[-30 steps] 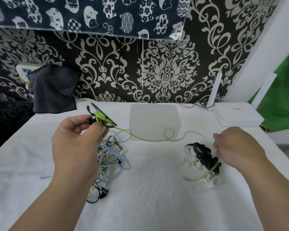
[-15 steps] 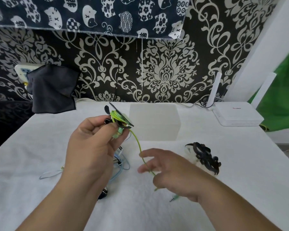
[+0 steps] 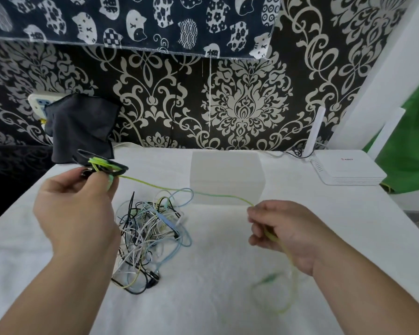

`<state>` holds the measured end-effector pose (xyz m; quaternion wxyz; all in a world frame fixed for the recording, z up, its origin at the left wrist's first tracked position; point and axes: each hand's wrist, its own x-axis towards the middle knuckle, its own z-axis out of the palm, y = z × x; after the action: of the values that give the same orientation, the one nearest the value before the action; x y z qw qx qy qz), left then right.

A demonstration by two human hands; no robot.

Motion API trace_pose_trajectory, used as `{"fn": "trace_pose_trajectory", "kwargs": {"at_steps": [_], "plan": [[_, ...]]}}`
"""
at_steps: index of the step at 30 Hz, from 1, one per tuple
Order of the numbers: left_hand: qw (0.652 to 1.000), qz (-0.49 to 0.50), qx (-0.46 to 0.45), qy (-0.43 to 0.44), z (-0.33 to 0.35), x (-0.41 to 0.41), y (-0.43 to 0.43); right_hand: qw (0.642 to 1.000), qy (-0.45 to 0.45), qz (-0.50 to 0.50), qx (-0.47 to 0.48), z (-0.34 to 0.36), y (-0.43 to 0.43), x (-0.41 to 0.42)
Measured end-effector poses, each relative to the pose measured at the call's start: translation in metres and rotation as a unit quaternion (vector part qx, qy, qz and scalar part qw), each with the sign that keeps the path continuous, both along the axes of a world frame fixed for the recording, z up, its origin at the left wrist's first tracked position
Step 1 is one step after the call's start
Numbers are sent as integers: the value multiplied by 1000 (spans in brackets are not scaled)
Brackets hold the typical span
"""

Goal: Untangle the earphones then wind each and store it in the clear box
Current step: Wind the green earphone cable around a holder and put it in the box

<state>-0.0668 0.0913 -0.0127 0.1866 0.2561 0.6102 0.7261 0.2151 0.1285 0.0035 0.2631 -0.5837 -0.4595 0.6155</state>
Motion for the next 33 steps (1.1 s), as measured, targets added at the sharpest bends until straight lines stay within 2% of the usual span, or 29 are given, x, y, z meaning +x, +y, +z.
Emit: {"fn": "trace_pose_trajectory", "kwargs": {"at_steps": [3, 6, 10, 12, 13, 14, 16, 17, 18, 20, 22, 24, 26, 28, 33], "plan": [[1000, 0, 3, 14, -2, 1, 1, 1000, -14, -11, 25, 6, 10, 17], [1000, 8, -10, -3, -3, -4, 0, 998, -16, 59, 20, 21, 14, 38], [998, 19, 10, -58, 8, 5, 1, 987, 57, 146, 33, 39, 10, 64], [997, -1, 33, -69, 17, 27, 1, 987, 66, 136, 46, 41, 11, 66], [998, -19, 31, -57, 20, 39, 0, 992, 16, 100, 70, 37, 14, 66], [997, -52, 24, -49, 23, 48, -2, 990, -71, 56, 104, 31, 18, 67], [992, -116, 10, -55, 24, 63, -5, 941, -274, -6, 199, 20, 25, 63], [988, -141, 3, -63, 23, 70, -6, 915, -323, -18, 241, 18, 24, 55], [985, -161, -2, -68, 21, 76, -6, 910, -314, -20, 271, 18, 22, 48], [978, -195, -8, -77, 16, 89, -7, 951, -167, 3, 259, 22, 12, 29], [970, -229, -4, -84, 16, 99, -9, 977, -20, 99, 190, 23, -4, 4], [963, -255, -1, -84, 16, 103, -10, 968, 47, 205, 135, 18, -17, -16], [962, -260, -3, -81, 16, 103, -11, 963, 28, 236, 124, 15, -24, -25], [964, -254, -16, -74, 16, 101, -12, 967, -25, 218, 132, 15, -22, -23], [972, -220, -70, 47, 17, 98, -18, 962, -42, 230, 140, 22, -23, -21]]}}
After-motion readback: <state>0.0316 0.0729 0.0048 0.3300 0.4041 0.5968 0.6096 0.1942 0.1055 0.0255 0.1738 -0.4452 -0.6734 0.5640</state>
